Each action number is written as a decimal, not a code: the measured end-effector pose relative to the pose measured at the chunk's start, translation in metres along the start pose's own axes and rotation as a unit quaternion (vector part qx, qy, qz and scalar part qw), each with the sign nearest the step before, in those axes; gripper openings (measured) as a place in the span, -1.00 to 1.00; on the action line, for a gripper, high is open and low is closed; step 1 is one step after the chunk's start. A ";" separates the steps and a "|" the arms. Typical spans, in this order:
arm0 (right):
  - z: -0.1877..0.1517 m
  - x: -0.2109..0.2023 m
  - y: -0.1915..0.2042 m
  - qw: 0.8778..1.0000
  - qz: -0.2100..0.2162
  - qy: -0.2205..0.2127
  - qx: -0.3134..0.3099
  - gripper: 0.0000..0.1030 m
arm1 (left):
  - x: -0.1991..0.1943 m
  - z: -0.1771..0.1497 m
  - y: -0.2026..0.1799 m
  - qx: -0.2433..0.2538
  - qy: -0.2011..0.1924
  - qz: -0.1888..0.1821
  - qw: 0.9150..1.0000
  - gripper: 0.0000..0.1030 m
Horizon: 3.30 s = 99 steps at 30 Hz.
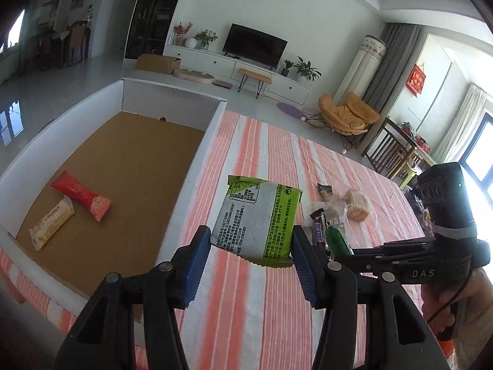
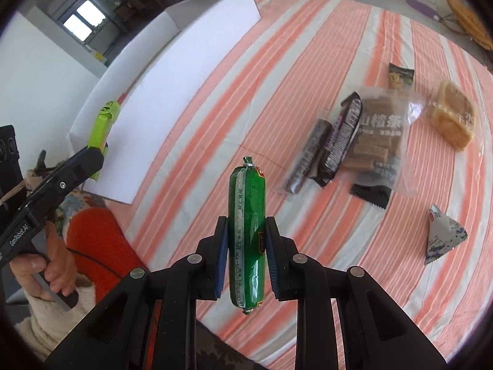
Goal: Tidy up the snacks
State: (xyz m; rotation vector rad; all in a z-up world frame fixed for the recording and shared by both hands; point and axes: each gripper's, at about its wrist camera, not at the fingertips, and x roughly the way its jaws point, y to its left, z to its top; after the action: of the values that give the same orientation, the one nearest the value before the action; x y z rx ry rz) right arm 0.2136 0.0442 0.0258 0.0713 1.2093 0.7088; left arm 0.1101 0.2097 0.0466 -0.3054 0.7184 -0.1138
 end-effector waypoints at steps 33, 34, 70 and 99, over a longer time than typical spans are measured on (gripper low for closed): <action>-0.166 -0.064 -0.183 0.938 -0.292 -0.171 0.083 0.21 | 0.152 -0.124 -0.141 0.113 0.157 0.005 0.981 0.95; -0.167 -0.059 -0.183 0.939 -0.290 -0.167 0.082 0.23 | 0.157 -0.128 -0.146 0.124 0.154 0.012 0.980 0.95; -0.154 -0.038 -0.207 0.939 -0.291 -0.164 0.088 0.72 | 0.172 -0.129 -0.147 0.163 0.120 0.045 0.978 0.99; -0.154 -0.037 -0.206 0.940 -0.289 -0.161 0.086 0.77 | 0.184 -0.084 -0.102 0.106 0.136 0.072 0.982 -0.30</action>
State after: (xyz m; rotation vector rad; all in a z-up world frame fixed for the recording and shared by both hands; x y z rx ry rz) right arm 0.1687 -0.1857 -0.0870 -0.0237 0.9054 0.0678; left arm 0.1926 0.0550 -0.0968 -0.0333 0.9886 -0.0942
